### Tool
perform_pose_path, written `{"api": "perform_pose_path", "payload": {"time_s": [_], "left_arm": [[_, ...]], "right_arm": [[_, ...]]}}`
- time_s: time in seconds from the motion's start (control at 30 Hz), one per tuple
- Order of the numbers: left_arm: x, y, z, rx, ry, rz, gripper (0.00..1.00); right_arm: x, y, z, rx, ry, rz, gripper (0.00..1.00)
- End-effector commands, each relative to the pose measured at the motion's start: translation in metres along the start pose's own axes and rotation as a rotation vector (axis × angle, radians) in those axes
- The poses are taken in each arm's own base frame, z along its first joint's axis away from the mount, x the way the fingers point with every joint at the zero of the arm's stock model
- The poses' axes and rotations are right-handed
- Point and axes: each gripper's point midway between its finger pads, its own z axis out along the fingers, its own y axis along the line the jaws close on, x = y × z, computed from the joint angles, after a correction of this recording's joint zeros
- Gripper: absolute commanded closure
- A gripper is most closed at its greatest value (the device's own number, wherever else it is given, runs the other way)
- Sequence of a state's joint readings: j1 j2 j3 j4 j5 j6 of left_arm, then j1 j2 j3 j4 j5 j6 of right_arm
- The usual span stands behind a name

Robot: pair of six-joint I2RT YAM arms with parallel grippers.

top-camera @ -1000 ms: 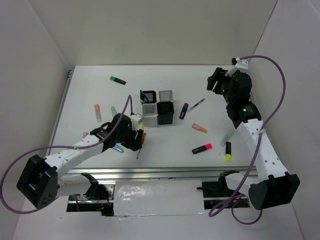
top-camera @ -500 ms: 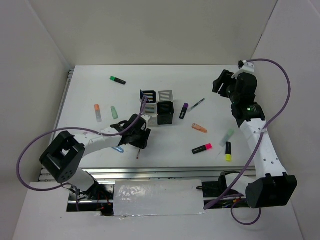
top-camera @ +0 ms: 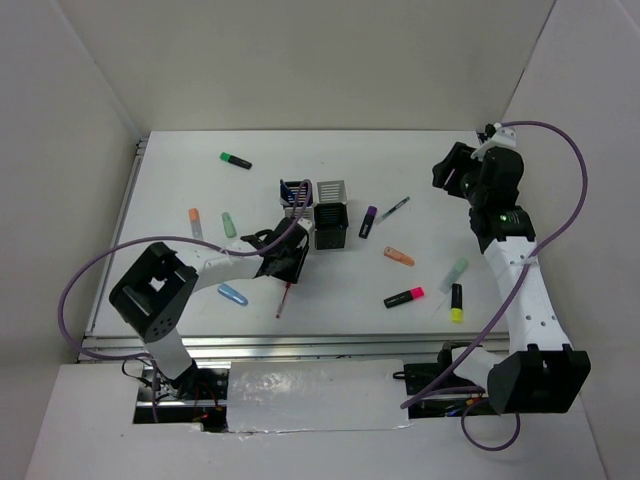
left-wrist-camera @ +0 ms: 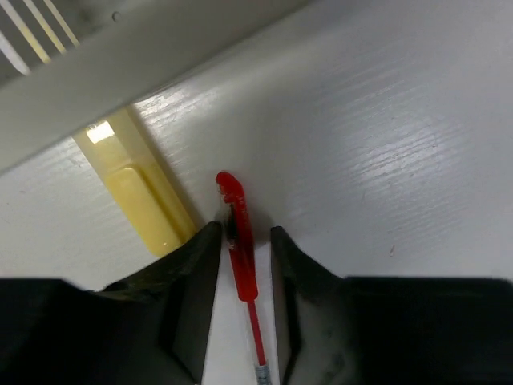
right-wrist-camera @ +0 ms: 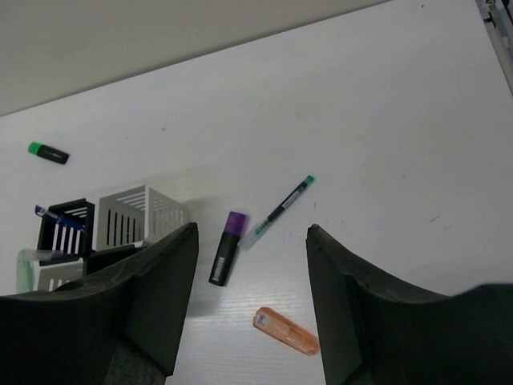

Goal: Sort the stationery into containers
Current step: Pick up the pen from the center of the board.

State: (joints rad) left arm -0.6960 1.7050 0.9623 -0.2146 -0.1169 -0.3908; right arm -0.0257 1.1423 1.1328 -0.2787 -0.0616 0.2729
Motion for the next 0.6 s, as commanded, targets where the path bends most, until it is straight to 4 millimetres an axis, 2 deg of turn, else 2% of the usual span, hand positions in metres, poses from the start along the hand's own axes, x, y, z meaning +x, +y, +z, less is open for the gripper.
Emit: {"api": "perform_pose_path", "payload": {"time_s": [0.0, 0.1, 0.17, 0.2, 0.23, 0.3, 0.33, 0.37, 0.43, 0.47, 0.57], "left_arm": [[0.027, 0.007, 0.002, -0.017, 0.097, 0.032, 0.63], [0.032, -0.003, -0.007, 0.047, 0.095, 0.076, 0.75], [0.029, -0.018, -0.021, 0.113, 0.063, 0.119, 0.80], [0.029, -0.032, -0.029, 0.172, 0.054, 0.156, 0.87], [0.024, -0.037, -0.036, 0.187, 0.027, 0.173, 0.90], [0.001, -0.058, -0.066, 0.286, -0.079, 0.209, 1.00], [-0.010, -0.064, -0.079, 0.318, -0.134, 0.215, 1.00], [-0.035, -0.076, -0.111, 0.387, -0.274, 0.232, 1.00], [-0.066, -0.081, -0.146, 0.423, -0.452, 0.288, 1.00], [-0.092, -0.083, -0.180, 0.441, -0.614, 0.308, 1.00], [-0.135, -0.072, -0.230, 0.400, -0.860, 0.378, 1.00]], "right_arm": [[0.005, -0.001, -0.001, -0.012, 0.013, 0.001, 0.37], [0.006, -0.001, -0.002, -0.018, 0.014, -0.007, 0.38], [0.006, 0.000, -0.004, -0.020, 0.011, -0.011, 0.39], [0.006, 0.001, -0.005, -0.024, 0.009, -0.009, 0.40], [0.006, 0.001, -0.006, -0.028, 0.009, -0.011, 0.40], [0.006, 0.002, -0.007, -0.030, 0.006, -0.015, 0.42], [0.005, 0.002, -0.008, -0.029, 0.003, -0.013, 0.43], [0.007, 0.001, -0.008, -0.028, 0.009, -0.011, 0.44], [0.007, 0.001, -0.009, -0.027, 0.010, -0.008, 0.45], [0.007, 0.001, -0.009, -0.024, 0.011, -0.006, 0.45], [0.012, 0.001, -0.006, -0.026, 0.030, -0.003, 0.46]]}}
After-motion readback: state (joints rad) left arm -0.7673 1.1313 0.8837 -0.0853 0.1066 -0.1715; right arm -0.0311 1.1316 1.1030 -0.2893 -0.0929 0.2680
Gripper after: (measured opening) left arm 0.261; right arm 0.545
